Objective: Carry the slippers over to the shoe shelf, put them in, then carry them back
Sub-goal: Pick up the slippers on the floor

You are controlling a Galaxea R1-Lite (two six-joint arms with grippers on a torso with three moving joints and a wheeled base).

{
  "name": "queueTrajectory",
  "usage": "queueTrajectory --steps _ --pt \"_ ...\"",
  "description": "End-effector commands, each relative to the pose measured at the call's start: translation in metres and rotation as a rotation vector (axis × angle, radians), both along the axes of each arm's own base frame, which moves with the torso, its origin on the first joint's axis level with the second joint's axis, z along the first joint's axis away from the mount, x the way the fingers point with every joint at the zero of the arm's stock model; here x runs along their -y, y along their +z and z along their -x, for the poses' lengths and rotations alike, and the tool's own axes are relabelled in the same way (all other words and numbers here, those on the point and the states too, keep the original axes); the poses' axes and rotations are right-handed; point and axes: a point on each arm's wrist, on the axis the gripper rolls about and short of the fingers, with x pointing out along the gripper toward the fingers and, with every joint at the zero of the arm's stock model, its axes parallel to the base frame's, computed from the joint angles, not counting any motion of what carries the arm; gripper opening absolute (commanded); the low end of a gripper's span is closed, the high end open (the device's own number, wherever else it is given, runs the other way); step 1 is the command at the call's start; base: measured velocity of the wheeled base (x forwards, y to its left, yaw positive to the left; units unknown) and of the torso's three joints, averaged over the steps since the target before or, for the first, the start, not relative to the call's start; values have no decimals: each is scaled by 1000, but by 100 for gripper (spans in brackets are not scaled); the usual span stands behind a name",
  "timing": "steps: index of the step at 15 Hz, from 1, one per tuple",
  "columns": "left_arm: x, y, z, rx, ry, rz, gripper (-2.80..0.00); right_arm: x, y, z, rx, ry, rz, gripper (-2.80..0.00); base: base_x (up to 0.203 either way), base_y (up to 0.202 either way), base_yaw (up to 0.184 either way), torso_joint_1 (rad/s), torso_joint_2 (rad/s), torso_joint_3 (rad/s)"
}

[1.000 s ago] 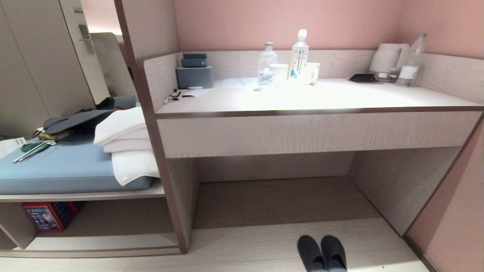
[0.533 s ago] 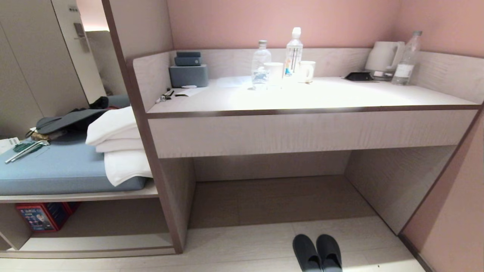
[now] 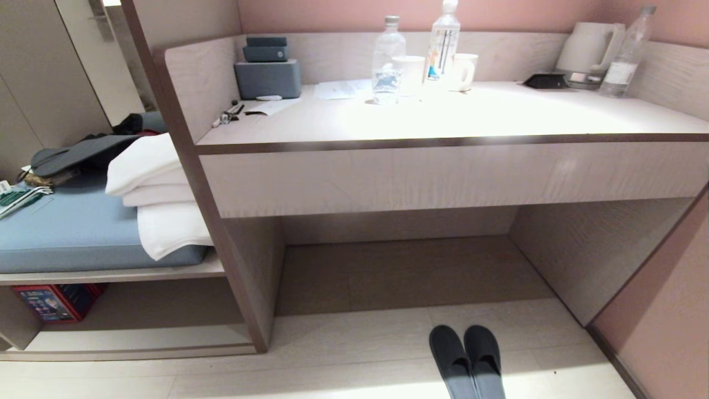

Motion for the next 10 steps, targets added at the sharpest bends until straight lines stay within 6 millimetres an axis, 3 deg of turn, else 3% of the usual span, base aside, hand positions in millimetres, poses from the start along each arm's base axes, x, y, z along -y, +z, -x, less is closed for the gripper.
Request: queueTrajectory --steps 1,10 --pt "0 0 0 0 0 1 -280 0 0 0 0 -1 -1 -280 0 0 0 3 -2 -198" --pt "0 0 0 1 0 1 -280 0 0 0 0 -1 -4 -280 0 0 0 4 1 -197"
